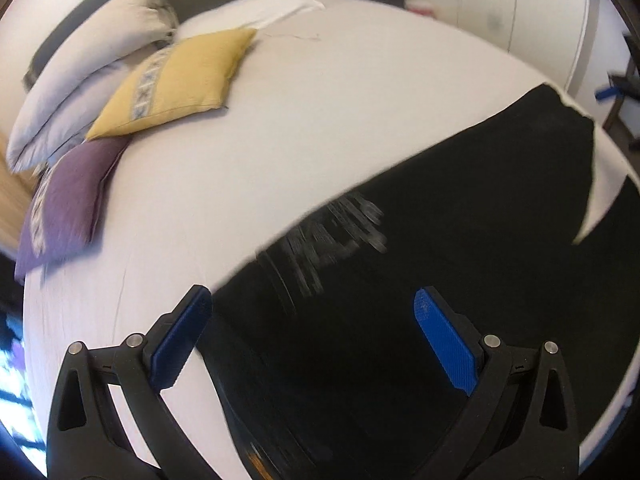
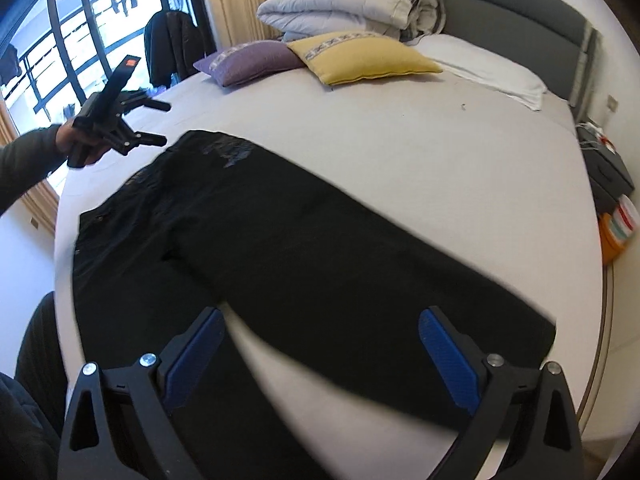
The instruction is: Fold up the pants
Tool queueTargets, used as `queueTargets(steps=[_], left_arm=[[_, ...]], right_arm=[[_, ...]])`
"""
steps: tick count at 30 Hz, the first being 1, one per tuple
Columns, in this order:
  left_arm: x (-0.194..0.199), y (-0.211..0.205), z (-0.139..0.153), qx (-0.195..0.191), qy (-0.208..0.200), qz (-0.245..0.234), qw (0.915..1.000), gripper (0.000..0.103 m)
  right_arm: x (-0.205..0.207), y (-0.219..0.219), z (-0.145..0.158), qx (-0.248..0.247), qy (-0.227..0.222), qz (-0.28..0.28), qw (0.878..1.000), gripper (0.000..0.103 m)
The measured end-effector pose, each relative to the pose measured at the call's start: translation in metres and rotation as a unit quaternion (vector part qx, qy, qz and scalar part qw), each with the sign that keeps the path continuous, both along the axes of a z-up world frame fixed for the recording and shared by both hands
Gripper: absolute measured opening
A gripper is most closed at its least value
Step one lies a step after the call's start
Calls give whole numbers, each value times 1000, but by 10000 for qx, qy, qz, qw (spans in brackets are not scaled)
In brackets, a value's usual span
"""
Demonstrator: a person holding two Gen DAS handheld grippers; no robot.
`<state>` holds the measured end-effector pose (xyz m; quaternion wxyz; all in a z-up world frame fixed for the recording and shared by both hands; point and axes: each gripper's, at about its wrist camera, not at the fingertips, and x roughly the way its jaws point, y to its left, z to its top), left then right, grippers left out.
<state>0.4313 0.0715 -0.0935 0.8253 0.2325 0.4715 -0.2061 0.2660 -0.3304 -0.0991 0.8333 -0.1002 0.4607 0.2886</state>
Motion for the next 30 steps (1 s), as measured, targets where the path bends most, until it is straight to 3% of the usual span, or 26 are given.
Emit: queueTargets(steps=[4,8,12,17,19,20,22,23,25,30], left_arm=[[49,-6,-28,376,276,-364,9982,103],[87,-6,-63,658,681,-542,9940,100],[118,4,-94,638,1122,-417,9908,96],[128,9,-110,517,1247,-417,9900,93],[127,5,-118,463,1380,-503,9881,74],[126,3,-119,439,1393,-546,9878,69],[124,-1,-119,361,1426,-648,9870,44],[122,-4,-119,348,1426,-713,9866,39],[114,-11,-118,405,1346,-892,9861,16],[99,-18,-115,585,942,-1013,9887,8]], right_arm=[[68,-13,-18,101,225,103,9996,100],[112,-14,-44,-132,324,40,9994,98],[128,-11,-67,-303,492,245,9980,96],[134,-5,-81,-458,587,452,9962,96],[141,-5,-83,-467,695,389,9957,95],[144,-2,-83,-467,701,388,9957,94],[150,7,-83,-515,650,471,9954,93],[152,12,-84,-553,633,525,9951,92],[157,26,-84,-661,637,627,9938,88],[167,61,-95,-910,867,996,9871,74]])
